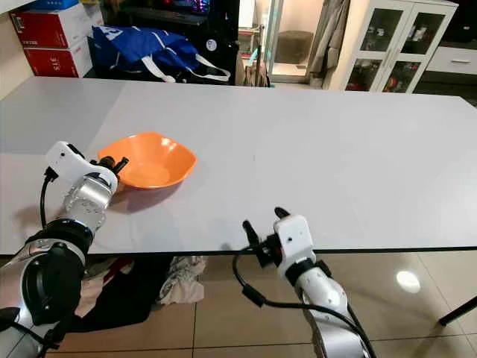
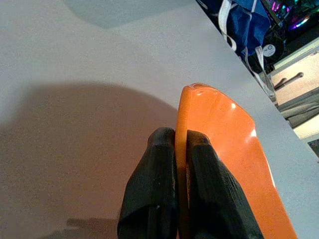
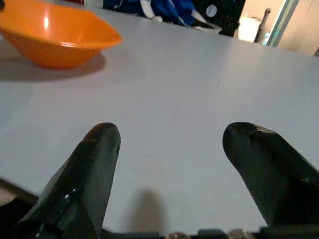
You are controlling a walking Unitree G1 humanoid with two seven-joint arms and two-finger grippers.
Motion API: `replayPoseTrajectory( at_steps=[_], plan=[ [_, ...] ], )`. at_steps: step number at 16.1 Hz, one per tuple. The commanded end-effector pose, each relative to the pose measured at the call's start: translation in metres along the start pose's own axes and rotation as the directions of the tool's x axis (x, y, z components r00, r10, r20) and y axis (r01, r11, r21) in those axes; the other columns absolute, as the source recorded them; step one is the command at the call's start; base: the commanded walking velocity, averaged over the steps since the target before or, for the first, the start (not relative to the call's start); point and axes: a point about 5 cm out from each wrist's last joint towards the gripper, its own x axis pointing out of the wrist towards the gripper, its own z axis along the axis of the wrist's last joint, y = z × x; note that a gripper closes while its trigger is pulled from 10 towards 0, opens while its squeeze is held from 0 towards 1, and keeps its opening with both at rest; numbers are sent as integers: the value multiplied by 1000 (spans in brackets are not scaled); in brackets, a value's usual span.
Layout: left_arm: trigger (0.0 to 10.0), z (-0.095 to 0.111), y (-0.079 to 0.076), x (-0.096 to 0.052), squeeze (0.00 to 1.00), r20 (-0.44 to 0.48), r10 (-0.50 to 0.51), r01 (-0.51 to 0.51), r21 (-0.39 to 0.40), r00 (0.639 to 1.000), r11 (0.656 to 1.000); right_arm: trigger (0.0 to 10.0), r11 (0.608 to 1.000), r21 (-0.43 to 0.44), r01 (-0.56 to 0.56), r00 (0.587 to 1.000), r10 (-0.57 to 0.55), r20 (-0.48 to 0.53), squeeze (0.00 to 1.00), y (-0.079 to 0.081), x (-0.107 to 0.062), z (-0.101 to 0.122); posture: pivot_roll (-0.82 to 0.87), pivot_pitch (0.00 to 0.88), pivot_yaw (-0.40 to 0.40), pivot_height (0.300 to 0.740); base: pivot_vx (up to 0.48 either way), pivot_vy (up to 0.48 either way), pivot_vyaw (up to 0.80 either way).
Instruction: Setting the table
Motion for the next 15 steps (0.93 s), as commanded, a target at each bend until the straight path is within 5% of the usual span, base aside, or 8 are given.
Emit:
replayPoseTrajectory(
  at_steps=[1, 3, 4, 6, 15],
  plan=[
    [10000, -6, 3, -1, 0, -15, 2, -2, 29, 1000, 1000, 10000, 1000, 5, 18, 1000, -18, -12, 0, -8, -8, -10, -97, 0, -30, 736, 0, 0, 0],
    [10000, -9, 4, -1, 0, -18, 3, -3, 36, 1000, 999, 10000, 1000, 7, 20, 999, -19, -31, 0, -13, -18, -22, -96, 0, -31, 736, 0, 0, 0],
    [10000, -10, 6, -2, 698, -23, 10, -9, 35, 1000, 999, 10000, 1000, 6, 20, 999, -20, -38, 0, -17, -23, -26, -96, 0, -31, 736, 0, 0, 0],
    [10000, -13, 10, -2, 1000, -32, 31, -30, 41, 999, 999, 10000, 1000, 2, 20, 999, -20, -32, 0, -21, -30, -28, -98, 0, -32, 736, 0, 0, 0],
    [10000, -16, 19, -3, 1000, -38, 67, -66, 30, 997, 997, 10000, 1000, 0, 15, 1000, -15, 14, 0, -19, -27, -17, -92, 0, -31, 736, 0, 0, 0]
  ],
)
